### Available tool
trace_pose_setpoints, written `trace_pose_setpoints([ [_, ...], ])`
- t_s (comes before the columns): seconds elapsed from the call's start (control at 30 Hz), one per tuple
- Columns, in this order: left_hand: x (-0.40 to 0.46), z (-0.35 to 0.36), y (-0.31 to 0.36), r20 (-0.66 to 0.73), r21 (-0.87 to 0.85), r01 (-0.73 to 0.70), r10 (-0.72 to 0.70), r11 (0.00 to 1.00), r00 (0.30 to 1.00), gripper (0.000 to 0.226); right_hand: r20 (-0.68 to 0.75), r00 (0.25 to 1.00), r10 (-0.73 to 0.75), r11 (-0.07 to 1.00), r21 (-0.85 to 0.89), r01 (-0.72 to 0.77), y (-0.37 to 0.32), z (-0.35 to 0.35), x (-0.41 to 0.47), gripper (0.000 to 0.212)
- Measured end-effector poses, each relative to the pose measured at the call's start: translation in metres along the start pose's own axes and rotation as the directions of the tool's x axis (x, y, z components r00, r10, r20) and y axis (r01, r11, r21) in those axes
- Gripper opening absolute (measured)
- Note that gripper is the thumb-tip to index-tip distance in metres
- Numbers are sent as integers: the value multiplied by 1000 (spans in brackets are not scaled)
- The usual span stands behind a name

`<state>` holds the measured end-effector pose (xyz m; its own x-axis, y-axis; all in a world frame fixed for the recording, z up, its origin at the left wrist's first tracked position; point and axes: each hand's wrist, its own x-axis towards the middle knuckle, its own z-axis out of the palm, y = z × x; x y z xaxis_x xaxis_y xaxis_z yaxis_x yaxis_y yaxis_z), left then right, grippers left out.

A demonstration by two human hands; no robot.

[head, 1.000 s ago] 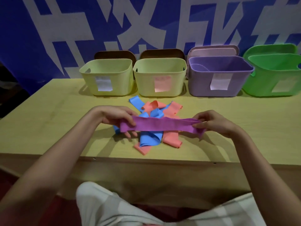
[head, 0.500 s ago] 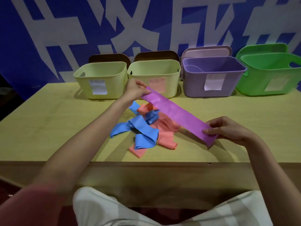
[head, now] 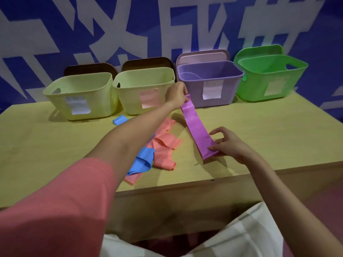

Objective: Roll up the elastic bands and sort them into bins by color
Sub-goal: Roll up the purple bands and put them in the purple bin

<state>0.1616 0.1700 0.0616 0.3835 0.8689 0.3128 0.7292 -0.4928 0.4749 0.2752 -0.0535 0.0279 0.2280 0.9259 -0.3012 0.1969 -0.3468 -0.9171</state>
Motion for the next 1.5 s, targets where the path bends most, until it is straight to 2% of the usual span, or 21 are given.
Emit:
trace_pose_setpoints([
  [0.17, 4, 23, 6, -16, 26, -32, 32, 999, 999, 16, -27, 997, 74, 991, 110, -71, 1, 13, 1, 36],
  [0.4, -11, 44, -1, 82, 31, -167, 164, 985, 983, 27, -1, 989, 148, 961, 234, -144, 4, 14, 1, 34],
  [0.57, -60, 31, -7, 152, -118, -244, 260, 963, 954, 19, 21, 988, 152, 983, 101, -153, 4, 11, -3, 29],
  [0.7, -119, 13, -7, 149, -241, -251, 291, 938, 945, 10, 10, 995, 96, 979, -183, -93, 2, 11, -9, 21],
  [0.8, -157, 0, -6, 198, -324, -256, 330, 911, 923, 6, 7, 998, 58, 953, -299, -54, 3, 10, -13, 22],
  [0.97, -195, -4, -3, 231, -337, -392, 479, 856, 847, 21, -23, 999, 47, 955, -292, -52, 8, 9, -16, 17],
  [1.1, -208, 10, 0, 168, -252, -434, 480, 865, 861, 21, -59, 998, 26, 965, -259, -41, 19, 6, -14, 13],
  [1.17, -210, 14, 4, 160, -239, -439, 481, 866, 862, 13, -131, 989, -60, 937, -349, 11, 27, 4, -16, 14],
  [1.23, -212, 17, 6, 162, -233, -434, 475, 870, 865, 9, -209, 936, -283, 845, -516, 141, 36, 1, -20, 8],
  [1.27, -213, 18, 6, 161, -229, -428, 467, 875, 869, 9, -192, 899, -393, 805, -545, 236, 40, 0, -24, 3],
  [1.33, -215, 19, 6, 154, -226, -402, 440, 887, 885, 9, -96, 838, -537, 737, -537, 411, 48, -1, -33, 10],
  [1.4, -218, 20, 5, 147, -227, -379, 416, 897, 897, 9, -23, 807, -591, 696, -520, 495, 57, 1, -38, 16],
  [1.5, -222, 19, 4, 137, -235, -363, 401, 902, 906, 9, 1, 775, -633, 662, -518, 541, 69, 5, -37, 14],
])
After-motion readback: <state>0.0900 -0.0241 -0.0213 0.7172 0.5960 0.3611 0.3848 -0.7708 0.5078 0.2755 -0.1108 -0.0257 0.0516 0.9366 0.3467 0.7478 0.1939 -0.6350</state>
